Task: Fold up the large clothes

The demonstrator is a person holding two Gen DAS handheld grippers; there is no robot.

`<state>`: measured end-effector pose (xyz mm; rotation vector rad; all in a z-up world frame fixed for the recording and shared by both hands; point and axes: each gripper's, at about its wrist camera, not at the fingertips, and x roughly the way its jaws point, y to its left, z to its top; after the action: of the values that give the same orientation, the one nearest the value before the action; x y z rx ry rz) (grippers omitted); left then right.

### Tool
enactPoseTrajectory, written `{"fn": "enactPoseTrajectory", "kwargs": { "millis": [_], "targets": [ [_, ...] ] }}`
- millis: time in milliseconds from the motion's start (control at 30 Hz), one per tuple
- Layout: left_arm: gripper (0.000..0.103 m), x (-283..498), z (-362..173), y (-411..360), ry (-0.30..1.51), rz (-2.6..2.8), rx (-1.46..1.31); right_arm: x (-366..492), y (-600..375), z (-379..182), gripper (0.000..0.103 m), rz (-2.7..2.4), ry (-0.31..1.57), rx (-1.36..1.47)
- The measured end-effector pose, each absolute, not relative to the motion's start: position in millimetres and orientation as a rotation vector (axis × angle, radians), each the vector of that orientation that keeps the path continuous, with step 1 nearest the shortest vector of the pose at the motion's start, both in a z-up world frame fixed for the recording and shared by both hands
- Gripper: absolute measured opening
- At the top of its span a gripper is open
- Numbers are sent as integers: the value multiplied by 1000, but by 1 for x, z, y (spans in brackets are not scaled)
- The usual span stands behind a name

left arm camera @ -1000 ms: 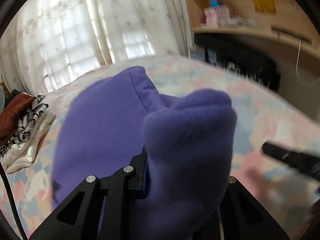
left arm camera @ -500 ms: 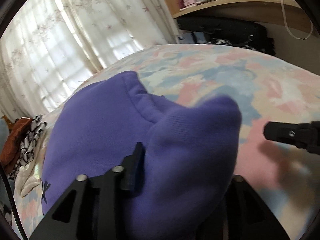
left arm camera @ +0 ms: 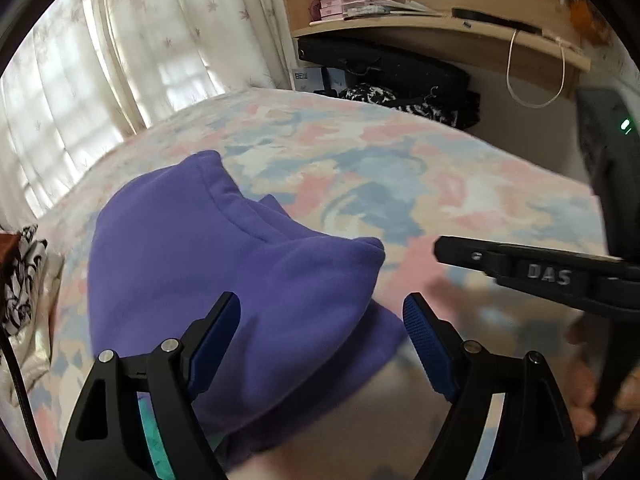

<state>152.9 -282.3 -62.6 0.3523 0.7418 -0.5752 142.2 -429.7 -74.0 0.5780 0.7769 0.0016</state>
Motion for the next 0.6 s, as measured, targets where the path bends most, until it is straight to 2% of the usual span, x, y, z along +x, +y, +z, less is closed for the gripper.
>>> {"fn": "enactPoseTrajectory", "kwargs": {
  "millis": [133,167,300,400,467,600],
  "targets": [
    [82,165,-38,-250,763,-538,284,143,-419,-57,41,36,765,543],
    [82,171,-34,-240,772,-524,260,145,-416,-50,46,55,758,532],
    [82,203,-23,-199,812,-431,161,160,-403,-26,49,116,757,477],
    [82,231,-22,-168,842,-348,87,185,-396,-11,57,195,780,479],
    [82,253,-30,-153,879,-318,51,207,-393,-6,62,257,810,517],
    [82,288,-46,-137,939,-314,15,261,-381,-11,65,325,893,534]
  ]
}}
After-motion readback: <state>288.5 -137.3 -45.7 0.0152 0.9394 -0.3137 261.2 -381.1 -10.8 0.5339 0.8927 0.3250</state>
